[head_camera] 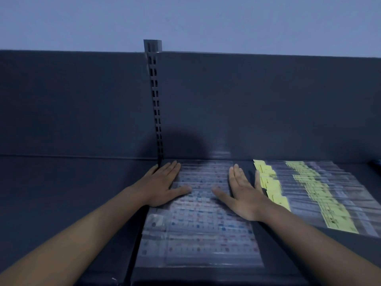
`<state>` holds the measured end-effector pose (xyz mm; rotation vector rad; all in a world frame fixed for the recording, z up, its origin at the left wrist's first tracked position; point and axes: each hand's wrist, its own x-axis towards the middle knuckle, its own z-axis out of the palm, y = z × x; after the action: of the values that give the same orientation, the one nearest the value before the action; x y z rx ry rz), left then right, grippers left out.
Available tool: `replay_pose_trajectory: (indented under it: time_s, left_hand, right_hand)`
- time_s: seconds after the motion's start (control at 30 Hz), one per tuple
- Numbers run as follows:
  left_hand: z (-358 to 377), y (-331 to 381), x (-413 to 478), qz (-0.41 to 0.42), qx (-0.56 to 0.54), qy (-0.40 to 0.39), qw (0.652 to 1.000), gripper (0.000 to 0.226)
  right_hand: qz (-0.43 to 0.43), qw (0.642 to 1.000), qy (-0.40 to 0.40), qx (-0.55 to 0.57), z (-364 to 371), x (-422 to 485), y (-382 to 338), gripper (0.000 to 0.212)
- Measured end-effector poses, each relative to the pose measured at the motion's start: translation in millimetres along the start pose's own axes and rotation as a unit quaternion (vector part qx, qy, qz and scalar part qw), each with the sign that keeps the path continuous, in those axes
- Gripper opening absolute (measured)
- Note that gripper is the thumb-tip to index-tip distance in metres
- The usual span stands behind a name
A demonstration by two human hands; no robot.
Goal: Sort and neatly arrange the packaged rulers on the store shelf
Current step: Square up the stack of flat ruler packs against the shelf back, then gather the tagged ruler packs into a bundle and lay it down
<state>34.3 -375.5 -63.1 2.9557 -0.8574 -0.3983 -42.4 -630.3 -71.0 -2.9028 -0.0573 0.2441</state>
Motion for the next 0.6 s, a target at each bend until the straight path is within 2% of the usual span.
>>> replay_pose_trajectory:
  time_s: [0.23,0.37,0.4,0.5,0.6]
  left_hand:
    - [-27,30,-7,0.015,0.087,0.076,0.993,0.104]
    - [-42,86,-2,0.078,0.086,0.102,0.988,0.09]
    - [-42,104,1,0.101,0.092,0.111,0.984,0.084]
    - [-38,158,15,0.138,0.05,0.124,0.981,0.076]
    - [-35,202,33,0.133,-0.086,0.06,0.986,0.086]
  right_hand:
    - [-0.023,0.991,0.067,0.111,-22,-33,38,0.096]
    - [-0.009,0.981,0.027,0.192,-54,-78,100,0.083]
    - [-0.004,0.98,0.007,0.199,-62,-89,119,0.086]
    - [0.038,0.984,-0.071,0.16,-82,-110,175,0.118]
    - [0.069,0.982,-0.145,0.098,-99,-118,220,0.142]
